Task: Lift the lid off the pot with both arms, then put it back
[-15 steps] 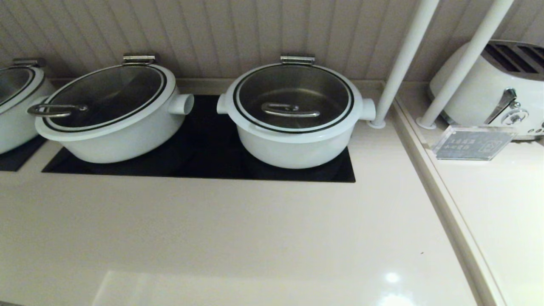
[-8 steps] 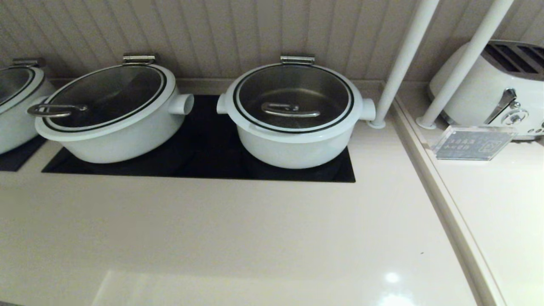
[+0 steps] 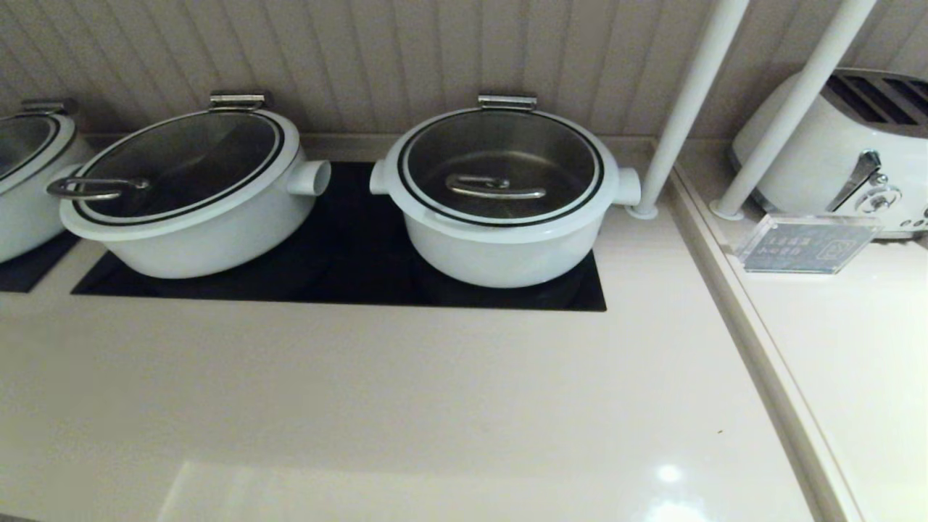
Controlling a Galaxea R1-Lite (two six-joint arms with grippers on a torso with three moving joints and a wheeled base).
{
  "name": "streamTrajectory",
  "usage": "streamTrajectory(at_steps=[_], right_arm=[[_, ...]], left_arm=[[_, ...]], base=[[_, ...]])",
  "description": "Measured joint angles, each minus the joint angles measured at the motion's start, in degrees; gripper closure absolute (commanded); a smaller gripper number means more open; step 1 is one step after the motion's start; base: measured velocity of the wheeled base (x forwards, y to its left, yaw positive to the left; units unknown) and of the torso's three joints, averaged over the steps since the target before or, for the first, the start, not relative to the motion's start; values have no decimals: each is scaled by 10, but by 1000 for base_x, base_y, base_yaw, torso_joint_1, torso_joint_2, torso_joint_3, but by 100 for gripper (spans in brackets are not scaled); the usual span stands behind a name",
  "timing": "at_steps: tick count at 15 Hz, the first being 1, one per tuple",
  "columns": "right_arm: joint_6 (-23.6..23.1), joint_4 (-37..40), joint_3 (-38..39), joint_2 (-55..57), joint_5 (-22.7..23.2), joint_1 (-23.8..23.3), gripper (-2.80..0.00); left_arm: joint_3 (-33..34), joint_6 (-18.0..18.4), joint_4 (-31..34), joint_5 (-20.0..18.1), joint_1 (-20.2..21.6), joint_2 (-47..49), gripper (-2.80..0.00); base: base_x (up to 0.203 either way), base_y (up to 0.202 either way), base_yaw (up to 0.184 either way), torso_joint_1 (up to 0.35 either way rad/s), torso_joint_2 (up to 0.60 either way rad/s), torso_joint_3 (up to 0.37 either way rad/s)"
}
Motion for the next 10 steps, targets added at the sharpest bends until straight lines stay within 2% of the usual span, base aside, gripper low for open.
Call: streamTrajectory(at_steps=[10], right_arm=[[0,0,0,0,0,1,0]], left_arm=[[0,0,0,0,0,0,0]], base=[[0,0,0,0,0,0]])
